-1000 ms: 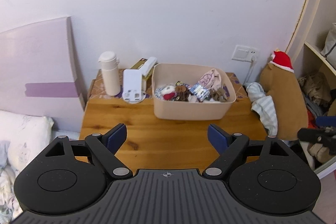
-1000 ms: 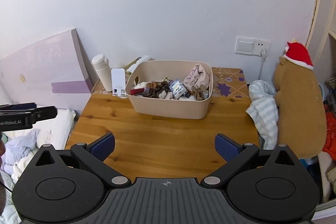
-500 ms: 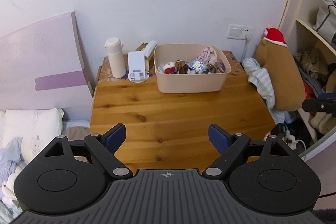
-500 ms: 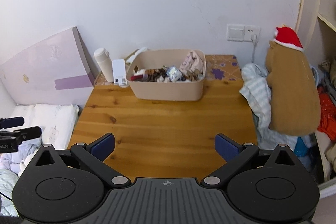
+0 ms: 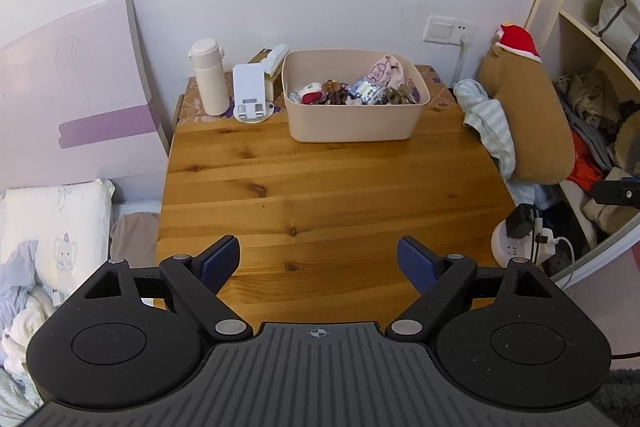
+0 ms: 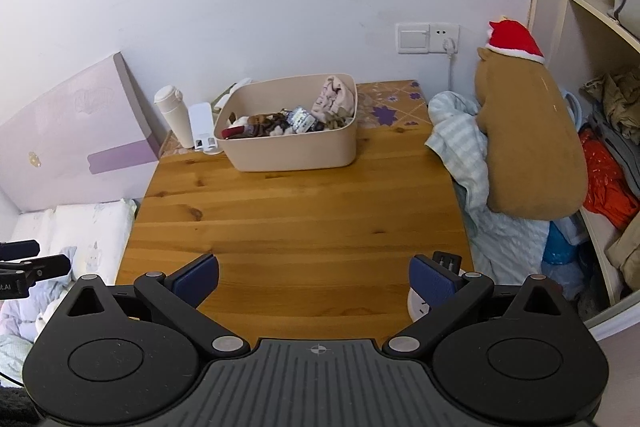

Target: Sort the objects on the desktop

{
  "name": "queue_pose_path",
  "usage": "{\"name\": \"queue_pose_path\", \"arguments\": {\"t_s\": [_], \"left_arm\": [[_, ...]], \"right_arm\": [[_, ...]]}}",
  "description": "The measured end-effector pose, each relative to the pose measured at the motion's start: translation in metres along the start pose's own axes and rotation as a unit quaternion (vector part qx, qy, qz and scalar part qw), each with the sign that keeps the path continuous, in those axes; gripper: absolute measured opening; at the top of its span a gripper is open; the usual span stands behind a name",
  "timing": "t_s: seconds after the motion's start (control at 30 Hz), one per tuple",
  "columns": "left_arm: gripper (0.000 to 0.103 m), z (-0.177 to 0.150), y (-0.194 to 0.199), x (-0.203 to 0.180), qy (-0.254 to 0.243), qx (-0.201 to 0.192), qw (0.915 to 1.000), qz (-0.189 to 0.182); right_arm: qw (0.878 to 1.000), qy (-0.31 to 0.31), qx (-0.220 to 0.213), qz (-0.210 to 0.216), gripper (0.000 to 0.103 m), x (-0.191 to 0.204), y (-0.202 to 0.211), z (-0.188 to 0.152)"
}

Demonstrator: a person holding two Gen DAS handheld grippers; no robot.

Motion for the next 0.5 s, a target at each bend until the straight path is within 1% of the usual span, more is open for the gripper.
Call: {"name": "queue_pose_path", "arguments": {"t_s": [0.17,0.3,0.5], "left_arm": [[0.088,0.0037,-0.0057,-0.0036,-0.013,0.004,0.9999,-0.001],[0.088,0.0058,-0.0090,-0.0026,-0.012,0.006,0.9999,-0.005],[0.088,0.0076,-0.0101,-0.0017,-0.015,0.004,0.9999,0.002]], "right_arm": [[1.000,-0.002,0.003,-0.002,0.103,-0.0002,-0.0025,-0.0002],[1.000,-0.003,0.005,-0.007,0.103,-0.0006,-0.0042,-0.0013],[1.000,-0.001,0.011,-0.005,0.103,0.0027,-0.0096,0.0001]]}}
Point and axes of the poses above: each gripper's, at about its wrist camera, not at the fingertips, and y roughly against the way its jaws point, x to its left, z to its top, the point moved 5 cm from there along -y, roughly the way its jaws point, and after that the axes turned 7 degrees about x, right-handed, at the moved point
